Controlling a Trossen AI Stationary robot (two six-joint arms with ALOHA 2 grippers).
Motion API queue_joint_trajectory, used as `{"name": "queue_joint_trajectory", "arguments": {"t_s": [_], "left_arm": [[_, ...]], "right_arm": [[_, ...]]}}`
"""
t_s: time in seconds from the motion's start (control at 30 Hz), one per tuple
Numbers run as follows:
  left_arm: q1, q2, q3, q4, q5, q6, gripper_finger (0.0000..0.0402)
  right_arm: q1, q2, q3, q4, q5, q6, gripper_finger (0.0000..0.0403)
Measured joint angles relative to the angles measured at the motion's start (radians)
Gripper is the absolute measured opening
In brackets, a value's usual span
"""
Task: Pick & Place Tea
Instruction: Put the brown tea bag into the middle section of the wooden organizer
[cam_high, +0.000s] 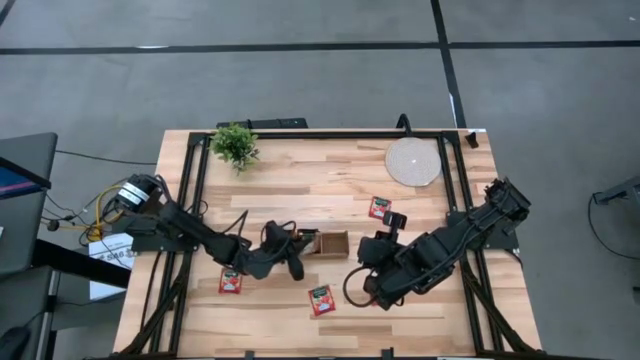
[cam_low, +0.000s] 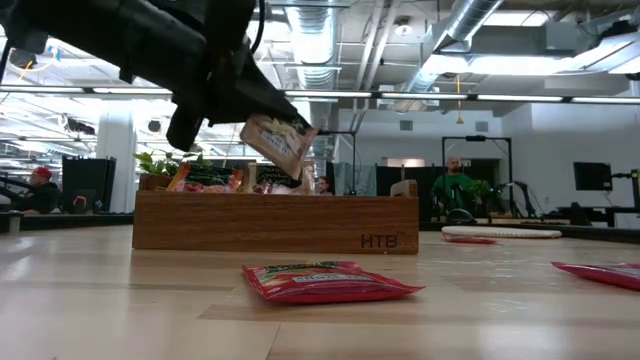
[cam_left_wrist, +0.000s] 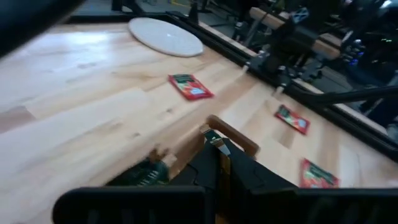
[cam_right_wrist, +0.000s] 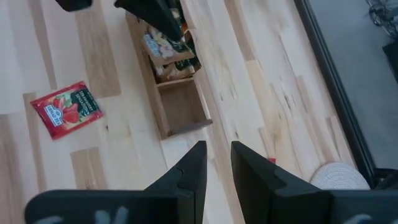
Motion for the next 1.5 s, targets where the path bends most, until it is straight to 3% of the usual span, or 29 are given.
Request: {"name": "queue_joint_trajectory", "arguments": {"t_s": [0.4, 0.63, 1.5], "left_arm": [[0.042, 0.016, 0.0, -0.072, 0.001, -0.011, 0.0], [0.053, 0.08, 0.002, 0.058, 0.0, 0.0, 0.0], [0.058, 0.099, 0.0, 0.041, 0.001, 0.029, 0.0]], "right_arm": [[-0.005, 0.0, 0.0, 0.04, 0.004, -0.027, 0.0067], [-0.023, 0.0, 0.0, 0.052, 0.003, -0.027, 0.0067], [-0.026, 0.0, 0.0, 0.058, 0.0, -0.028, 0.0067]]}}
